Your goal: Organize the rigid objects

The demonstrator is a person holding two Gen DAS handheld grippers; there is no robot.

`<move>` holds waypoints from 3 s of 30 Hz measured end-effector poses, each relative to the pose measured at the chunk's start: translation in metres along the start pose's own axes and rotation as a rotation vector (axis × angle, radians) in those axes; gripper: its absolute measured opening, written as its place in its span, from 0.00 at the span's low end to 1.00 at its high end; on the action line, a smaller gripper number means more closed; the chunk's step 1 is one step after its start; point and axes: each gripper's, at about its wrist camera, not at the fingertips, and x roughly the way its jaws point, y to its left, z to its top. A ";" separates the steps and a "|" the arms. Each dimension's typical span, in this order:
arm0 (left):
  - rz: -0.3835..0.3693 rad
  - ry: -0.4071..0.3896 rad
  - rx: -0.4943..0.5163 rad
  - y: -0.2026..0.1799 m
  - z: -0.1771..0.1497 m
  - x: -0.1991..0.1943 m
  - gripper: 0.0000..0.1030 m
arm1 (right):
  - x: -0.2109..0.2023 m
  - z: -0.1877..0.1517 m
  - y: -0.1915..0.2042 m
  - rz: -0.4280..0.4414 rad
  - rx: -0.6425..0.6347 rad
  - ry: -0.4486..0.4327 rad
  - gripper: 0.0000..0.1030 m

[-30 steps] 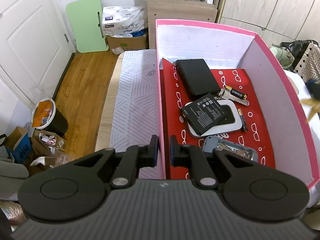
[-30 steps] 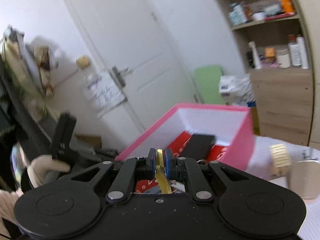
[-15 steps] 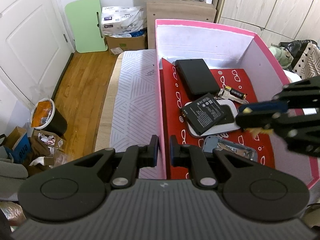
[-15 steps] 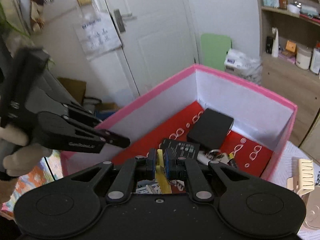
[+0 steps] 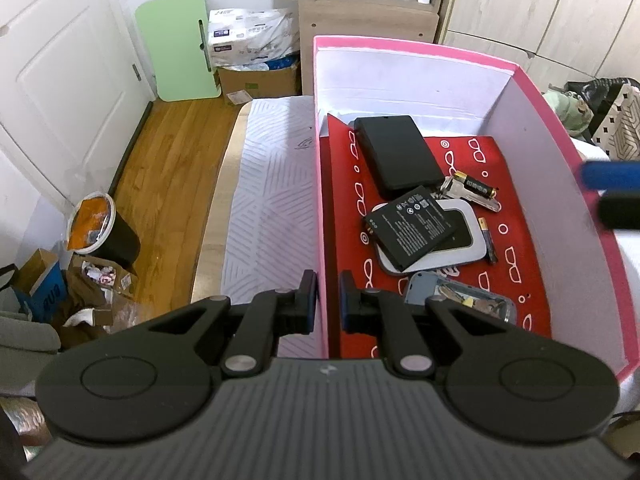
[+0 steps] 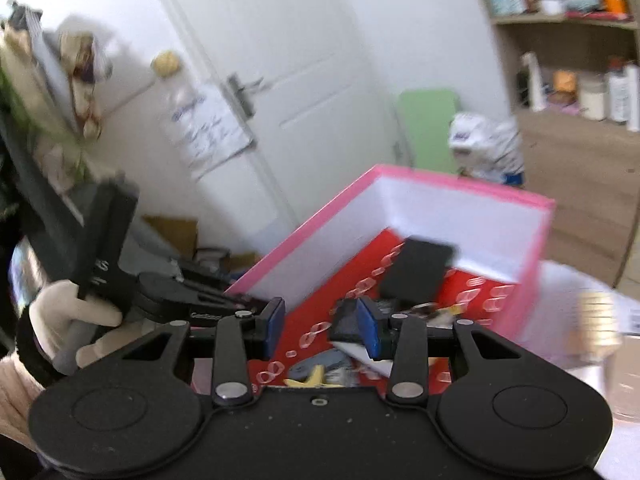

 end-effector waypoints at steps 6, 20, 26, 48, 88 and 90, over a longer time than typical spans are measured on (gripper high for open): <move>0.018 -0.009 -0.011 -0.003 -0.003 -0.001 0.09 | -0.064 -0.021 -0.037 -0.186 0.030 -0.075 0.45; 0.023 -0.010 -0.020 -0.004 -0.003 -0.001 0.09 | -0.082 -0.066 -0.112 -0.520 0.030 0.000 0.54; 0.023 -0.011 -0.026 -0.003 -0.004 -0.001 0.09 | -0.065 -0.062 -0.137 -0.504 0.086 -0.014 0.68; 0.025 -0.012 -0.012 -0.003 -0.003 0.000 0.09 | -0.019 -0.061 -0.159 -0.617 0.185 0.056 0.76; 0.019 0.013 -0.006 0.003 0.007 0.008 0.09 | -0.064 -0.055 -0.017 -0.336 -0.080 -0.100 0.76; 0.013 0.009 -0.008 0.004 0.006 0.008 0.09 | -0.055 -0.042 -0.003 -0.309 -0.147 -0.067 0.76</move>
